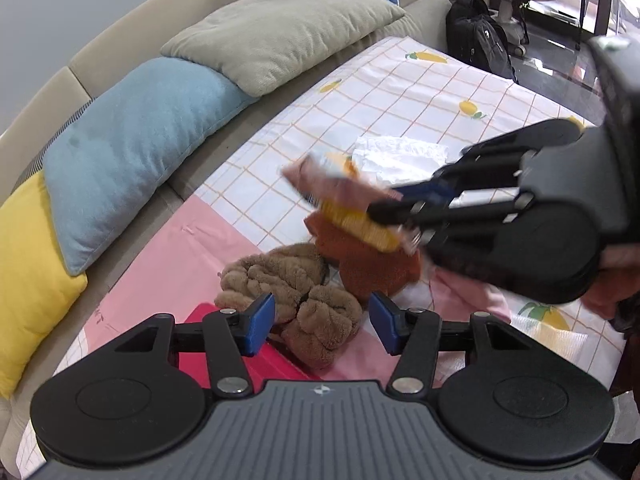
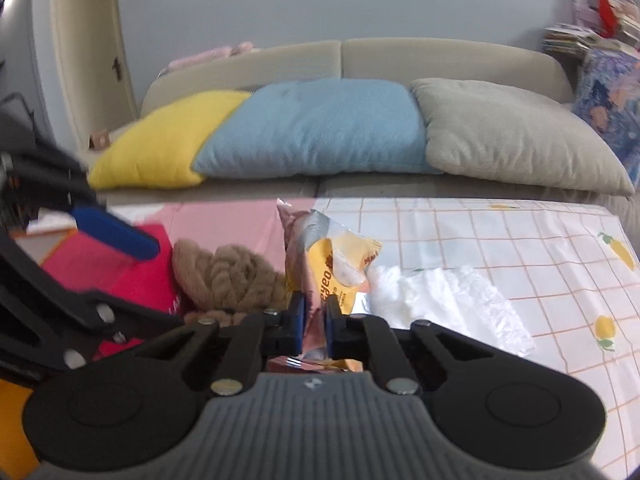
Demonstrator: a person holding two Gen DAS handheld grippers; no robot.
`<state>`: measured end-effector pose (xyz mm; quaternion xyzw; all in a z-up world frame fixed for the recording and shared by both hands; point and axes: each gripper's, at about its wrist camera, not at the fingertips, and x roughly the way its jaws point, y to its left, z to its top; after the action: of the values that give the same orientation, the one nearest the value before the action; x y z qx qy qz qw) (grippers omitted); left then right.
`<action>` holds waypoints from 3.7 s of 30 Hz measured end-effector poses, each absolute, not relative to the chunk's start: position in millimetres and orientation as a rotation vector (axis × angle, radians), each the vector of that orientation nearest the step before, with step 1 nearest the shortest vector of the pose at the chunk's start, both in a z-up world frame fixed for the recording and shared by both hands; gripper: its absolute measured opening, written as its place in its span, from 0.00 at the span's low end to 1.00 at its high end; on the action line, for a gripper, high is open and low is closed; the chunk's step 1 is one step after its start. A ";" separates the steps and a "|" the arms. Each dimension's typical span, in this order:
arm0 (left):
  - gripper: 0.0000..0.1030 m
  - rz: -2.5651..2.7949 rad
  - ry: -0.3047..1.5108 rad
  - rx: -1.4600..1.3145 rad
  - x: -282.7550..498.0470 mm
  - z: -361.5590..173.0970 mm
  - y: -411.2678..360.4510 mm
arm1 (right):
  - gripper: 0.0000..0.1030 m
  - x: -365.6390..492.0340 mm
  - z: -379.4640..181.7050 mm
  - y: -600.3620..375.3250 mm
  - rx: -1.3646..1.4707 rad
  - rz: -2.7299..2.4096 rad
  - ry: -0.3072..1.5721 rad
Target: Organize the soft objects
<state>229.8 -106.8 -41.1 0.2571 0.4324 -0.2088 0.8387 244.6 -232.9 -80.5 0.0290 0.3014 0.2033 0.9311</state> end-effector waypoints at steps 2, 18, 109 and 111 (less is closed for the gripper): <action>0.63 -0.444 0.908 0.522 230.1 -37.8 -110.7 | 0.07 240.3 -69.3 -244.5 0.091 0.393 0.595; 0.79 -0.395 0.900 0.100 293.2 -83.8 -164.6 | 0.07 238.1 -83.8 -332.2 0.089 0.093 0.639; 0.43 -0.379 1.249 0.251 68.7 -137.8 -92.4 | 0.14 91.1 -100.6 -267.1 0.310 0.360 1.160; 0.54 -0.400 1.245 0.260 66.7 -137.9 -95.5 | 0.26 87.2 -92.5 -265.0 0.225 0.398 1.150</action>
<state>66.7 -95.5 -137.9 0.1208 0.5776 -0.1854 0.7858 87.2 -265.0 -92.5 0.1056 0.5389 0.1866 0.8147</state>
